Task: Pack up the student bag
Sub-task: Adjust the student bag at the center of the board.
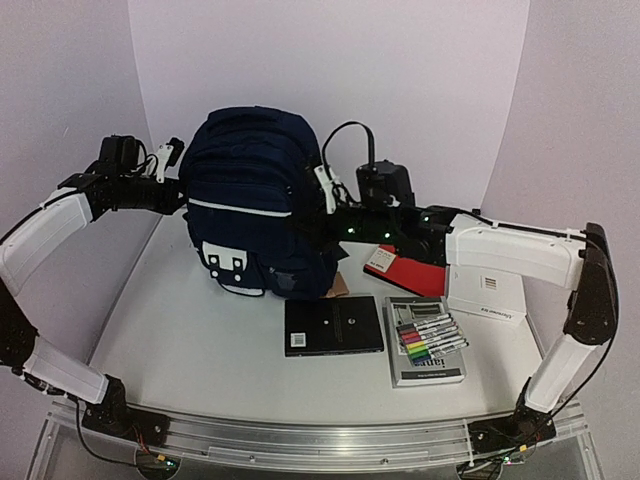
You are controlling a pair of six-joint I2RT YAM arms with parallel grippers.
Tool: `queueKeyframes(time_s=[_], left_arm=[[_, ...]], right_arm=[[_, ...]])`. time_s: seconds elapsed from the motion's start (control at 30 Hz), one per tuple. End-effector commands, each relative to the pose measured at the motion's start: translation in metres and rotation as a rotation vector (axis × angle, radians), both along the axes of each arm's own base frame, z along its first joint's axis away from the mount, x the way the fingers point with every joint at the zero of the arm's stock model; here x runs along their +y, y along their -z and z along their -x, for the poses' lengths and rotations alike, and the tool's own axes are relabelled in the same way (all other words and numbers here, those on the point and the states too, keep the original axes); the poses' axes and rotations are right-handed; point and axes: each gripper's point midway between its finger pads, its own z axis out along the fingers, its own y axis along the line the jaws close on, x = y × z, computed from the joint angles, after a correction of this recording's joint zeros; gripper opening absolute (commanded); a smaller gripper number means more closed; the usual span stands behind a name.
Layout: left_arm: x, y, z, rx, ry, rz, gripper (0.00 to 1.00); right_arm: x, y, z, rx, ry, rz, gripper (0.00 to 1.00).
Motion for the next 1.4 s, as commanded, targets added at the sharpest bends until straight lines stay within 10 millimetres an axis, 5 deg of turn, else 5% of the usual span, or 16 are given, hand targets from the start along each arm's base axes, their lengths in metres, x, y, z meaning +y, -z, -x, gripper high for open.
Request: queueKeyframes(time_s=[0.0,0.27,0.6,0.73,0.87,0.97,1.17,1.37], left_arm=[[0.016,-0.058,-0.044,-0.232,-0.044,0.032,0.00],[0.022,-0.043,-0.080,-0.212,-0.040,0.048,0.00],[0.025,-0.054,-0.110,-0.265,-0.013,0.052,0.00],[0.019,-0.051,-0.108,-0.276,0.050,0.046,0.00],[0.013,-0.044,-0.099,-0.277,0.098,0.043,0.00],[0.009,-0.042,-0.091,-0.279,0.134,0.052,0.00],[0.000,-0.046,-0.086,-0.266,0.189,0.087,0.00],[-0.002,-0.045,-0.089,-0.247,0.201,0.093,0.00]], right_arm=[[0.036,-0.063,0.074,-0.035,-0.121,-0.200,0.00],[0.071,-0.040,0.094,0.064,-0.084,-0.305,0.00],[0.086,-0.047,0.101,0.087,-0.030,-0.336,0.01],[0.057,-0.059,0.094,0.076,0.076,-0.312,0.33],[0.003,-0.070,0.079,0.047,0.266,-0.275,0.64],[-0.034,-0.064,0.069,0.028,0.382,-0.204,0.75],[-0.071,-0.034,0.029,0.115,0.319,-0.131,0.77],[-0.069,0.005,-0.010,0.129,0.225,-0.031,0.65]])
